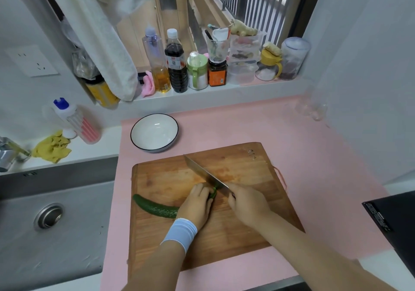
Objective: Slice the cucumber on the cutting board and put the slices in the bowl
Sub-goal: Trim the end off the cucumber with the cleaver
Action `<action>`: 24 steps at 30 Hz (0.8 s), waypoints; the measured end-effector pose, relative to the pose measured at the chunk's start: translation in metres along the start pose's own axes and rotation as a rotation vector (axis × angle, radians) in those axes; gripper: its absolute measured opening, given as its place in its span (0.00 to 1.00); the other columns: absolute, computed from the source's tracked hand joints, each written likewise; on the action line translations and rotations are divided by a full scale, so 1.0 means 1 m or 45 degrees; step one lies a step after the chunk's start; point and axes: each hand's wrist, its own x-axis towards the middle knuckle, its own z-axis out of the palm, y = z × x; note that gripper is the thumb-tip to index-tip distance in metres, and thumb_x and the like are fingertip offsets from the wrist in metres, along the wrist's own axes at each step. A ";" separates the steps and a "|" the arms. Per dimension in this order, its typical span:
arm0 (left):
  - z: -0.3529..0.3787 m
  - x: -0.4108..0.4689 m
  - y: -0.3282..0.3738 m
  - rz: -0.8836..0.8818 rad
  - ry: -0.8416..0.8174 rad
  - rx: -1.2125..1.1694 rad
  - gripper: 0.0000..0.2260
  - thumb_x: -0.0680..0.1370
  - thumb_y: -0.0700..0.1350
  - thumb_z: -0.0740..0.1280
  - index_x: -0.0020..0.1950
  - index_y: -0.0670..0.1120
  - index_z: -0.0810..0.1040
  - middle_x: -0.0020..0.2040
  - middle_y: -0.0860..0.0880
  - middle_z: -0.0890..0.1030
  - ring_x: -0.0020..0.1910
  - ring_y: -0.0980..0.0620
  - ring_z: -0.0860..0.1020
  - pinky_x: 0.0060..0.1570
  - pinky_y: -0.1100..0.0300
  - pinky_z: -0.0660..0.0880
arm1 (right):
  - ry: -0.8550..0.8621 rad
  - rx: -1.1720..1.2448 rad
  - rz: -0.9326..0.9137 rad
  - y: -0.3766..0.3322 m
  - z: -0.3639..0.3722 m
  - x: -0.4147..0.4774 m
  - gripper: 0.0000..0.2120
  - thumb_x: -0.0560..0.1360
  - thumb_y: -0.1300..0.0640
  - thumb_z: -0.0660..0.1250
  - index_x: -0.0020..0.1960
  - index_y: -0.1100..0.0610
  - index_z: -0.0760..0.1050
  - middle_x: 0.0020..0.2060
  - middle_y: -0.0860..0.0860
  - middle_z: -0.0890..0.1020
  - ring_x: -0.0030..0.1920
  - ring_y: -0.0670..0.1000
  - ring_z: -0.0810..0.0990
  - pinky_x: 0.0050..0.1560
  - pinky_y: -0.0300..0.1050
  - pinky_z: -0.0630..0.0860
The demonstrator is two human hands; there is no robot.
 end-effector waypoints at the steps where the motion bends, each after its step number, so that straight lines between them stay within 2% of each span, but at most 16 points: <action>1: 0.001 0.000 -0.001 0.007 0.022 -0.009 0.06 0.79 0.42 0.64 0.55 0.45 0.76 0.54 0.51 0.73 0.54 0.53 0.71 0.48 0.55 0.76 | 0.007 -0.001 -0.001 -0.001 -0.002 0.001 0.15 0.81 0.54 0.57 0.65 0.45 0.73 0.41 0.45 0.80 0.41 0.49 0.78 0.43 0.47 0.77; 7: 0.002 -0.002 -0.003 0.023 0.090 -0.061 0.06 0.78 0.40 0.65 0.55 0.46 0.77 0.54 0.52 0.74 0.55 0.55 0.72 0.51 0.60 0.75 | 0.047 -0.043 -0.044 -0.004 -0.015 -0.010 0.09 0.82 0.54 0.56 0.58 0.49 0.73 0.38 0.43 0.75 0.37 0.47 0.73 0.37 0.45 0.68; 12: 0.003 0.000 -0.004 -0.001 0.057 -0.053 0.07 0.79 0.42 0.64 0.56 0.46 0.76 0.55 0.53 0.74 0.56 0.55 0.71 0.53 0.61 0.75 | -0.023 -0.035 -0.037 -0.007 -0.024 -0.016 0.07 0.82 0.54 0.57 0.57 0.49 0.72 0.42 0.45 0.78 0.42 0.51 0.78 0.43 0.49 0.76; 17: 0.002 -0.001 -0.004 -0.021 0.031 -0.054 0.07 0.79 0.42 0.63 0.56 0.47 0.75 0.55 0.54 0.72 0.56 0.57 0.71 0.52 0.66 0.71 | -0.082 -0.066 -0.010 -0.004 -0.028 -0.019 0.04 0.82 0.54 0.57 0.51 0.50 0.70 0.39 0.45 0.77 0.39 0.50 0.77 0.41 0.52 0.77; 20: 0.001 0.000 -0.005 -0.024 0.017 -0.058 0.08 0.79 0.42 0.63 0.57 0.48 0.75 0.55 0.54 0.72 0.56 0.57 0.70 0.53 0.64 0.73 | -0.104 -0.088 -0.003 -0.004 -0.032 -0.019 0.05 0.82 0.54 0.56 0.47 0.48 0.66 0.38 0.45 0.76 0.38 0.51 0.76 0.40 0.51 0.76; 24: 0.002 0.000 -0.006 -0.043 -0.009 -0.067 0.08 0.79 0.44 0.61 0.58 0.50 0.74 0.57 0.55 0.71 0.56 0.57 0.70 0.50 0.58 0.76 | -0.127 -0.095 -0.007 -0.004 -0.035 -0.018 0.06 0.82 0.54 0.56 0.51 0.49 0.71 0.37 0.45 0.78 0.38 0.49 0.77 0.41 0.52 0.79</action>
